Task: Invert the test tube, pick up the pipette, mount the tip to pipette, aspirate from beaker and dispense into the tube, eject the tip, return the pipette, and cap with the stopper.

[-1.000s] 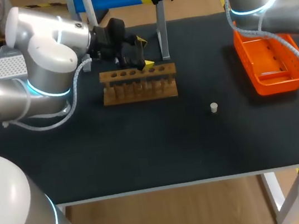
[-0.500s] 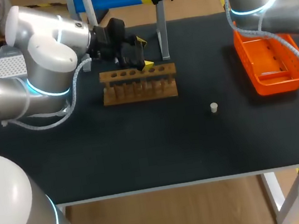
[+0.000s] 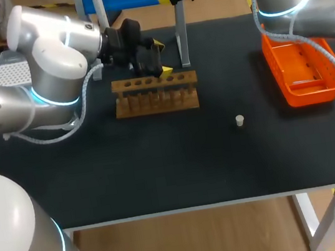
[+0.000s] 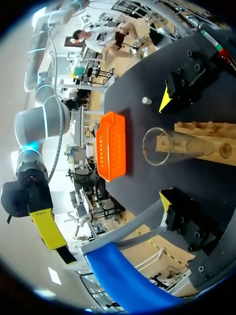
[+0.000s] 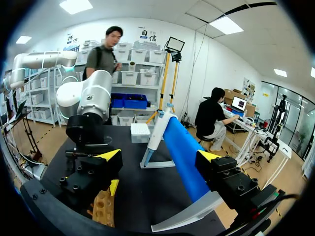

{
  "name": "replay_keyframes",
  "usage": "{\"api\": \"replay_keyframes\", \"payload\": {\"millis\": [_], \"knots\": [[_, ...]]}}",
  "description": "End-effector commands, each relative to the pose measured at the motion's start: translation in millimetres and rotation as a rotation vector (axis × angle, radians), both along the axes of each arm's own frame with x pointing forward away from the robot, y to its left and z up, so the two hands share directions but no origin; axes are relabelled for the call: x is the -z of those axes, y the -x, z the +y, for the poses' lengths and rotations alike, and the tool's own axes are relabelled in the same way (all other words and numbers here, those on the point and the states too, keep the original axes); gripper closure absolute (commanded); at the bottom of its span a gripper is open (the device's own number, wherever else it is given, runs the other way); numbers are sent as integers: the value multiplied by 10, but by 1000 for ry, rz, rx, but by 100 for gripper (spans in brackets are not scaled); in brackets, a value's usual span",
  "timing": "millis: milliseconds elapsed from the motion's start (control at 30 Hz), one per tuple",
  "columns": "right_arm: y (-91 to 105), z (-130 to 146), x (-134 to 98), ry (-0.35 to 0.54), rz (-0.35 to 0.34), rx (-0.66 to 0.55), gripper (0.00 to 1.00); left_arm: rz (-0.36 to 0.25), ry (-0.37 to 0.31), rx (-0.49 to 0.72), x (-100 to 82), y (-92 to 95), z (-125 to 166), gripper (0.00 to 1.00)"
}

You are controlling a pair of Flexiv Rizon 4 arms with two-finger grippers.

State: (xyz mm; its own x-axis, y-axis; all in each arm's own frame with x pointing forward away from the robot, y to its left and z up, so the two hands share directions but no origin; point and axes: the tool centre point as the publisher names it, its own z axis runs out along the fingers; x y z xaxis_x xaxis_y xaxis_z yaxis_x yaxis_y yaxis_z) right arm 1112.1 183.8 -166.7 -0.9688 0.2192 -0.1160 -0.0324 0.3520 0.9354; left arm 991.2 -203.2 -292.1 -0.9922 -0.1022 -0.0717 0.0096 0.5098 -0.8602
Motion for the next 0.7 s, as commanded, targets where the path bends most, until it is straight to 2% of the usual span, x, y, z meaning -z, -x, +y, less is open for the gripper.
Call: {"api": "replay_keyframes", "payload": {"millis": [33, 700], "knots": [[-7, -7, -7, 3, 3, -3, 0, 0, 0, 1, -1, -7, -5, 0], [-7, -7, -7, 3, 3, -3, 0, -3, -3, -3, -13, 56, -5, 0]]}}
